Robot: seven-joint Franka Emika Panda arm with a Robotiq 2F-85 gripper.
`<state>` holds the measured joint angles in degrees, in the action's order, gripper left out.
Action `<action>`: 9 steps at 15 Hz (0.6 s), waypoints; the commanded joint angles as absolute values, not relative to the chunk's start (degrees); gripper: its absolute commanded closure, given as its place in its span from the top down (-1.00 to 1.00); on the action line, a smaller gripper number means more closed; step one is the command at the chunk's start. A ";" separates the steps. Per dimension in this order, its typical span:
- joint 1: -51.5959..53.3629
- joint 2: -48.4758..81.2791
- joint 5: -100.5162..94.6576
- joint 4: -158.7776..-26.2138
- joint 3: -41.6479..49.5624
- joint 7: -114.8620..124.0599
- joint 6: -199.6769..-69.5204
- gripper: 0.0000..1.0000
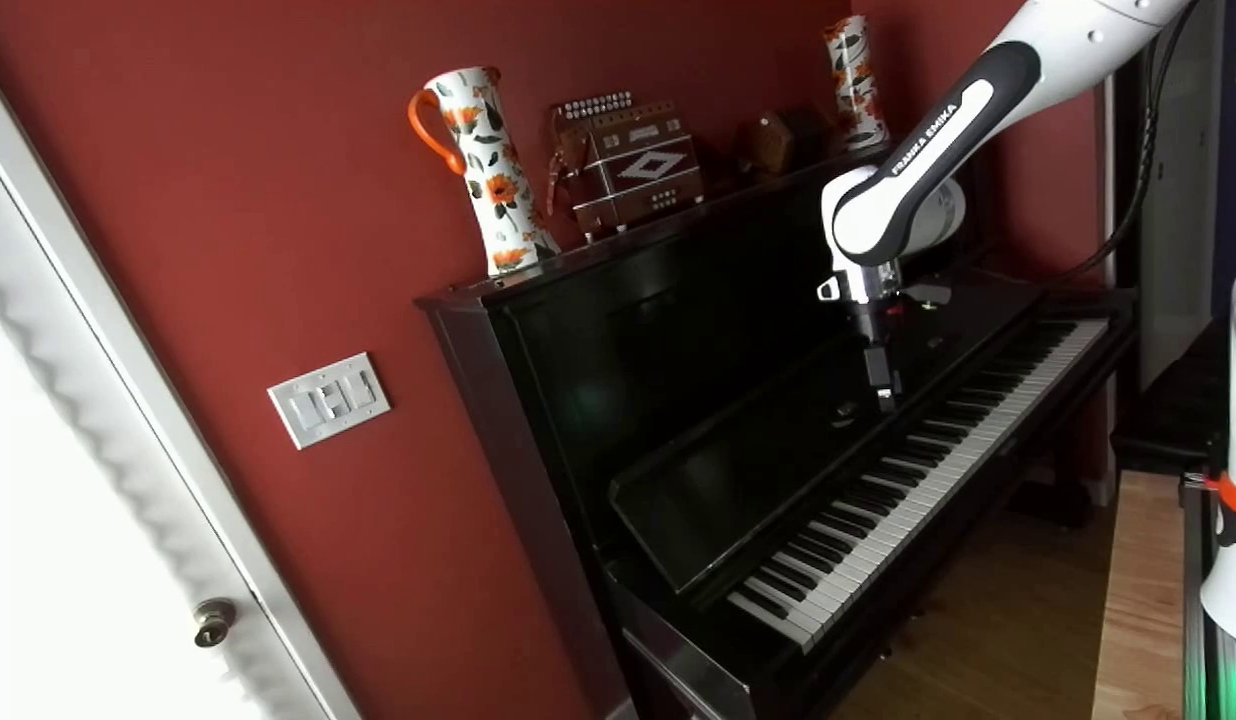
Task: Press a white key on the middle left keys of the piano
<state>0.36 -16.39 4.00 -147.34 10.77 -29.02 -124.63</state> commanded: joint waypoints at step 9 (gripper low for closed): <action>4.80 -10.36 7.51 -150.87 3.58 -28.46 -128.34 1.00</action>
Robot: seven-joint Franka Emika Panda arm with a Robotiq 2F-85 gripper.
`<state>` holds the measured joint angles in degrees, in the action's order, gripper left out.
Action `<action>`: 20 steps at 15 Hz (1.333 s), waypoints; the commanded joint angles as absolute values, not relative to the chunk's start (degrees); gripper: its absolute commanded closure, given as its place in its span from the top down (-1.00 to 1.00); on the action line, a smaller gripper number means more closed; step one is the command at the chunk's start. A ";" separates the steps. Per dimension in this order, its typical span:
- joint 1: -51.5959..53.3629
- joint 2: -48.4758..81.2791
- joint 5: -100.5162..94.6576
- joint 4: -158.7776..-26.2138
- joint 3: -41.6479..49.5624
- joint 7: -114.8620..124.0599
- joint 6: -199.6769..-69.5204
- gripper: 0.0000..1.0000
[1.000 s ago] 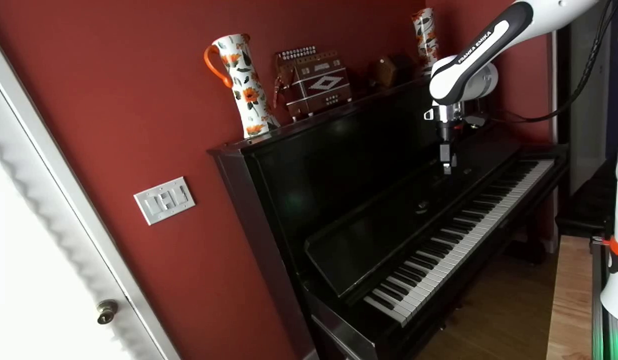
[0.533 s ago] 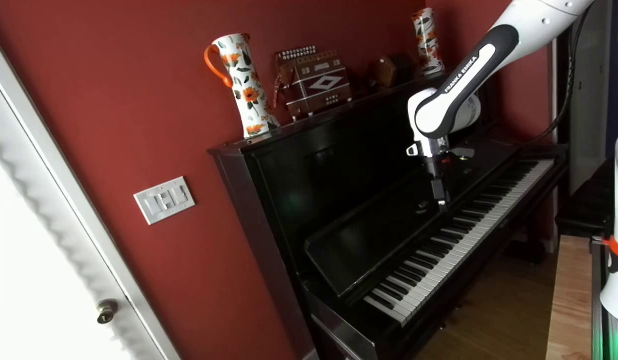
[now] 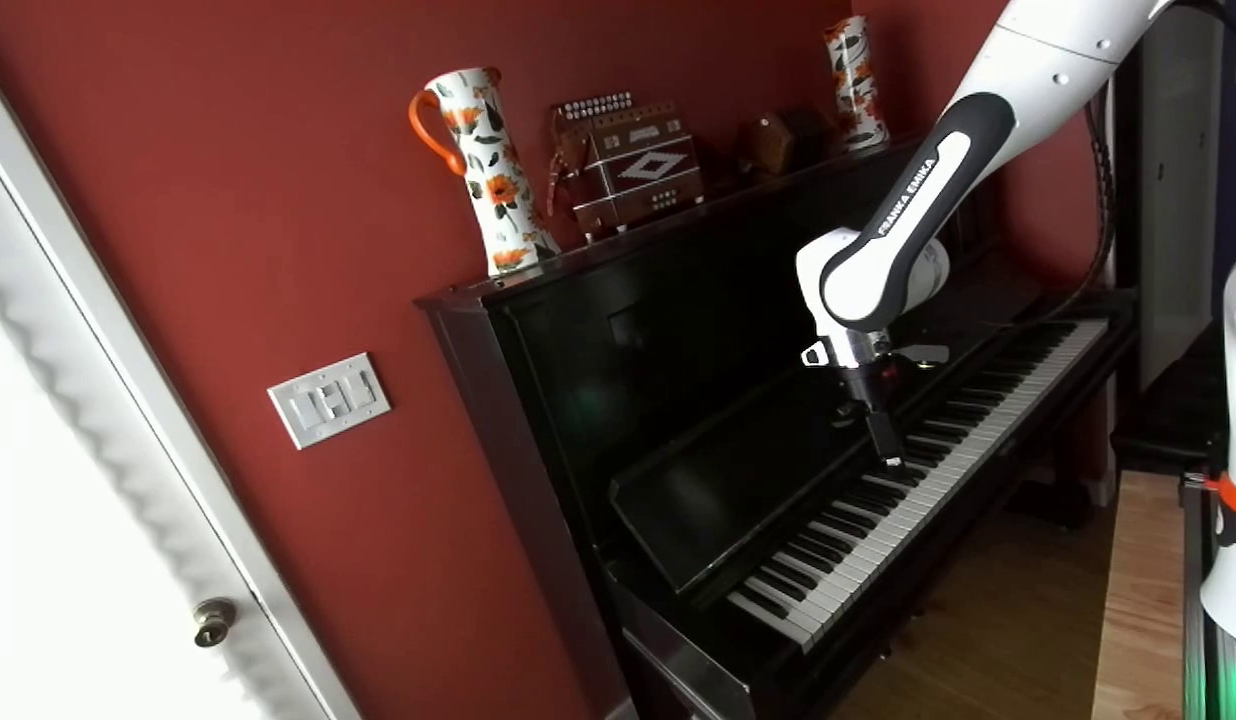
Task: Press a white key on the middle left keys of the piano
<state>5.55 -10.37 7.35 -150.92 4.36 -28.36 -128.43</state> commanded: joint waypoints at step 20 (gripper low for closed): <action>3.97 7.67 23.37 -154.51 -4.24 -27.35 -162.69 -0.91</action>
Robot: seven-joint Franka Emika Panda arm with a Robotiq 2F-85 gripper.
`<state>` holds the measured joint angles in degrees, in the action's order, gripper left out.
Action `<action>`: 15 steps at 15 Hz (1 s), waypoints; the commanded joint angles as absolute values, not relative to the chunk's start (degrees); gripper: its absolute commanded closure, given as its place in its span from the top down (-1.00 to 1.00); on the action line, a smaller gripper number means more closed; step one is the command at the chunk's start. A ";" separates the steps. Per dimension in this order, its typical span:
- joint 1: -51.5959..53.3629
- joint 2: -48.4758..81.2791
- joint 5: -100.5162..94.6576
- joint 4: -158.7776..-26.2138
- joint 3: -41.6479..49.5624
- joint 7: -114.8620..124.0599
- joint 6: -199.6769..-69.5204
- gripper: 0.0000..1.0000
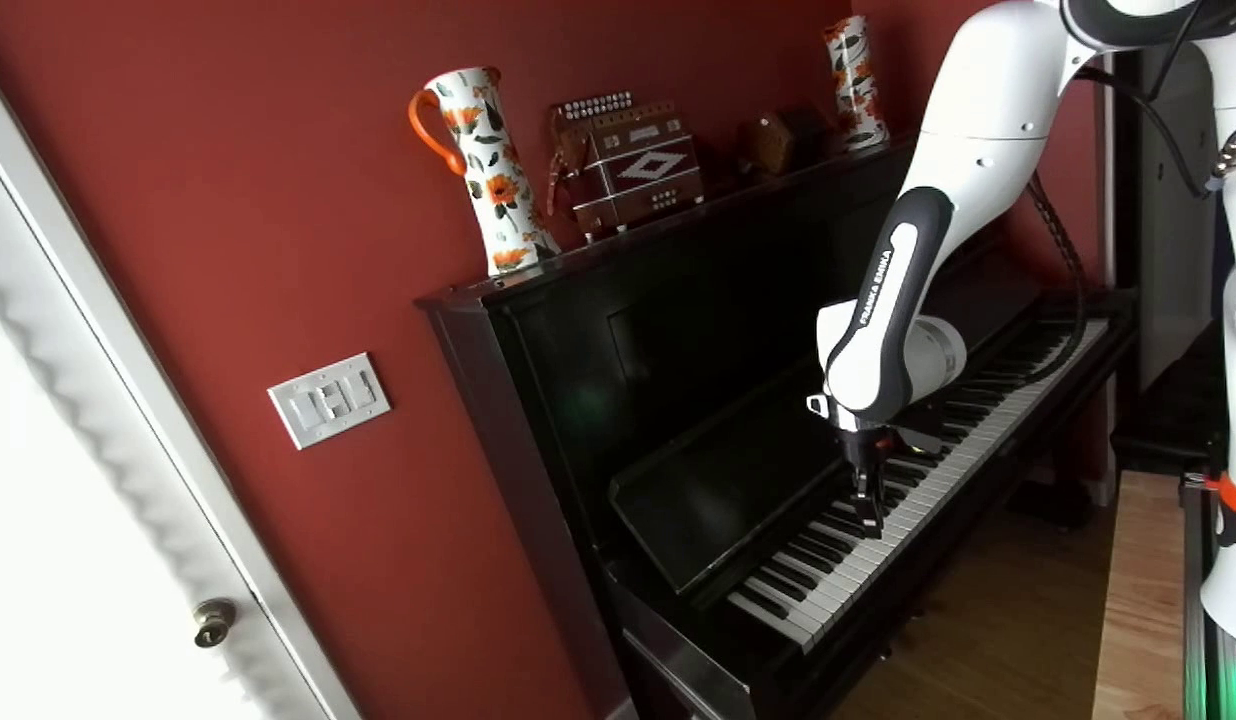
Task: Press a white key on the middle left keys of the piano
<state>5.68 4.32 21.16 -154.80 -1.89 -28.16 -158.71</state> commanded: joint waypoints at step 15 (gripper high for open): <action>-4.39 17.15 24.30 -152.29 -11.64 -23.71 -172.40 -1.00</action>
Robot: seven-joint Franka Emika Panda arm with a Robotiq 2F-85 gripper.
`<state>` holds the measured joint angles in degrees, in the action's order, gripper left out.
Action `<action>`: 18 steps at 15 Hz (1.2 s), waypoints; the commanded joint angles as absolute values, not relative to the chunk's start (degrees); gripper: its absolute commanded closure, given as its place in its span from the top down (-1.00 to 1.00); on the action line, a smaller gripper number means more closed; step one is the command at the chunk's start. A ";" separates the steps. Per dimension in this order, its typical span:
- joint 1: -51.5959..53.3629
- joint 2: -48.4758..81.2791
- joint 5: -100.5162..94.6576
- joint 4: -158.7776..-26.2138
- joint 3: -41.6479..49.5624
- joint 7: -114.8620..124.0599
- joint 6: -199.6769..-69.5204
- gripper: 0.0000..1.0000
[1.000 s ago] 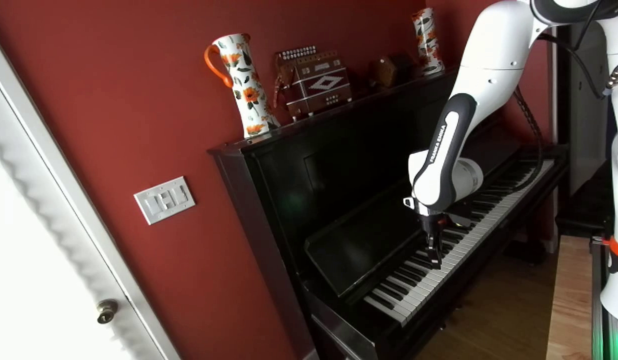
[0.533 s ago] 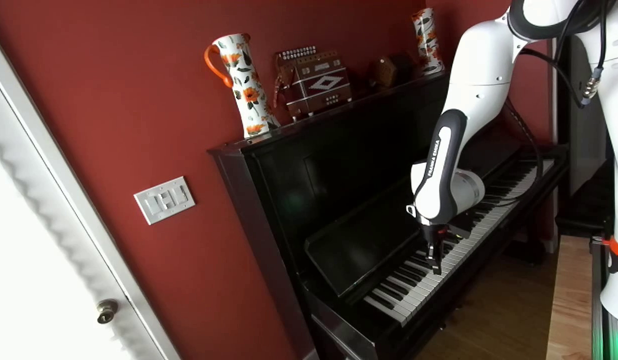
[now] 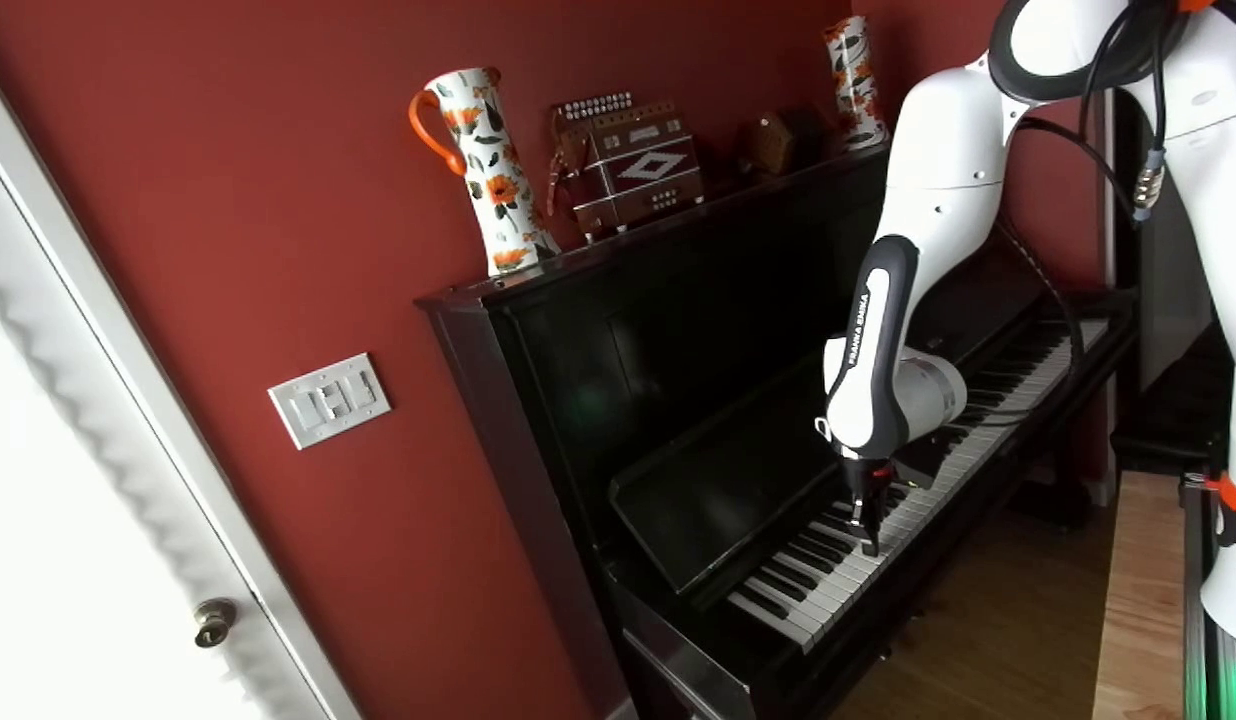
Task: Press a white key on the middle left keys of the piano
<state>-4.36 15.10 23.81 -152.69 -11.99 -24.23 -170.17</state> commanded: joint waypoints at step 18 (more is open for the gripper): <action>-4.30 20.24 24.66 -151.26 -11.76 -23.39 -172.79 -1.00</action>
